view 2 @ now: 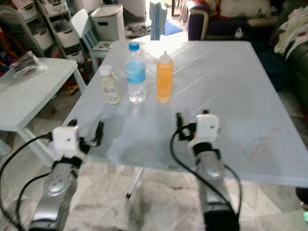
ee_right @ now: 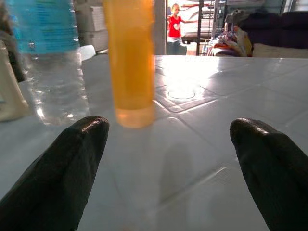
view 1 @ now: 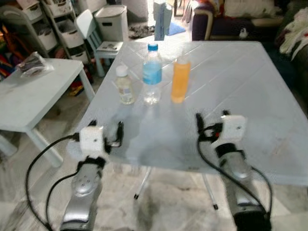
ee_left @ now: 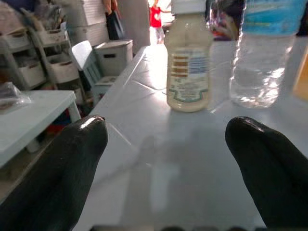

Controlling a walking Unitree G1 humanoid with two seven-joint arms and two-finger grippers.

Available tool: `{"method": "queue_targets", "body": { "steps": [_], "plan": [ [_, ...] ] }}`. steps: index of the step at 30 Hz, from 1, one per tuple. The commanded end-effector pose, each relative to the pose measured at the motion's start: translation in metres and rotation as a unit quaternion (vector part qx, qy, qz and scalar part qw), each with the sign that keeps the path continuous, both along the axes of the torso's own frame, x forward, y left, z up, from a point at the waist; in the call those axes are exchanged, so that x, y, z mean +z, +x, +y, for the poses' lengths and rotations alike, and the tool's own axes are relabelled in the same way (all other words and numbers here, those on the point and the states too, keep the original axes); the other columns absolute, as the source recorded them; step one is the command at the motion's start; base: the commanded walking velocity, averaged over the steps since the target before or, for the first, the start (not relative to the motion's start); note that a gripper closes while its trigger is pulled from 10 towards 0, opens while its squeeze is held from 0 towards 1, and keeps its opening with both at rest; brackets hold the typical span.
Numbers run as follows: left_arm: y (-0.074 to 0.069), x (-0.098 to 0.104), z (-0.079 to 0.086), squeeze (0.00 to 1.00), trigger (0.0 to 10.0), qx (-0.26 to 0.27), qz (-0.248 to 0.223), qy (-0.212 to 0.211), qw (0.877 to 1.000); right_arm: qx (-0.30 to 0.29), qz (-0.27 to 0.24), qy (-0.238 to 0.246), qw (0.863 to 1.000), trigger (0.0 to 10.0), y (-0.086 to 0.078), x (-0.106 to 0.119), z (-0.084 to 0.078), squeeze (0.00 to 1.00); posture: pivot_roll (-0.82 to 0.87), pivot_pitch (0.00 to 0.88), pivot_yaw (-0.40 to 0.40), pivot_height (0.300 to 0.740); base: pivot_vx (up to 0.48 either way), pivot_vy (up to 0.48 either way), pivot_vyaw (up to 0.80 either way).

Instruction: Restocking fridge

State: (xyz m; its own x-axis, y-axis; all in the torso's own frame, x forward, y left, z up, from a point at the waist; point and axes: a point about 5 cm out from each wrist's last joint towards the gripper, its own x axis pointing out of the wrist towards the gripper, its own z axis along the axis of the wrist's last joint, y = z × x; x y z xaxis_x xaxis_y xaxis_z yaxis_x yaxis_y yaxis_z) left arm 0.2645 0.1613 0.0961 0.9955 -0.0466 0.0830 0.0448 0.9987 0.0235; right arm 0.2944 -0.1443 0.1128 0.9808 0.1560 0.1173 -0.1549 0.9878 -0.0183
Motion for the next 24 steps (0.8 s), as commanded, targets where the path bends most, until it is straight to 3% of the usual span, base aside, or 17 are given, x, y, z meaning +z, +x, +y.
{"method": "queue_targets", "body": {
  "steps": [1, 9, 12, 18, 24],
  "plan": [
    [0.0006, 0.0006, -0.0054, 0.00, 10.0, -0.009, -0.001, -0.002, 1.000, -0.014, -0.003, -0.008, 1.000, 10.0, 0.0003, 0.0012, -0.0099, 0.00, -0.11, 0.063, 0.055, 0.740, 0.270, 0.000, 0.00],
    [0.0011, -0.0003, -0.0050, 0.00, 10.0, -0.008, 0.000, -0.001, 1.000, 0.005, -0.004, -0.018, 1.000, 10.0, 0.0005, 0.0016, -0.0054, 0.00, -0.11, 0.064, 0.054, 0.740, 0.262, 0.000, 0.00],
    [0.0010, -0.0010, -0.0048, 0.00, 10.0, -0.007, 0.001, 0.000, 1.000, 0.023, -0.019, -0.030, 0.999, 10.0, -0.0004, 0.0051, -0.0019, 0.00, -0.11, 0.063, 0.053, 0.740, 0.000, 0.000, 0.00],
    [0.0016, -0.0010, -0.0056, 0.00, 10.0, -0.008, 0.001, 0.000, 1.000, 0.018, -0.020, -0.033, 0.999, 10.0, 0.0006, 0.0058, -0.0020, 0.00, -0.11, 0.064, 0.052, 0.740, 0.000, 0.000, 0.64],
    [0.0019, -0.0005, -0.0057, 0.00, 10.0, -0.004, -0.002, -0.001, 1.000, 0.017, -0.018, -0.033, 0.999, 10.0, 0.0017, 0.0047, -0.0019, 0.00, -0.11, 0.065, 0.051, 0.740, 0.000, 0.000, 0.00]
  ]
}}
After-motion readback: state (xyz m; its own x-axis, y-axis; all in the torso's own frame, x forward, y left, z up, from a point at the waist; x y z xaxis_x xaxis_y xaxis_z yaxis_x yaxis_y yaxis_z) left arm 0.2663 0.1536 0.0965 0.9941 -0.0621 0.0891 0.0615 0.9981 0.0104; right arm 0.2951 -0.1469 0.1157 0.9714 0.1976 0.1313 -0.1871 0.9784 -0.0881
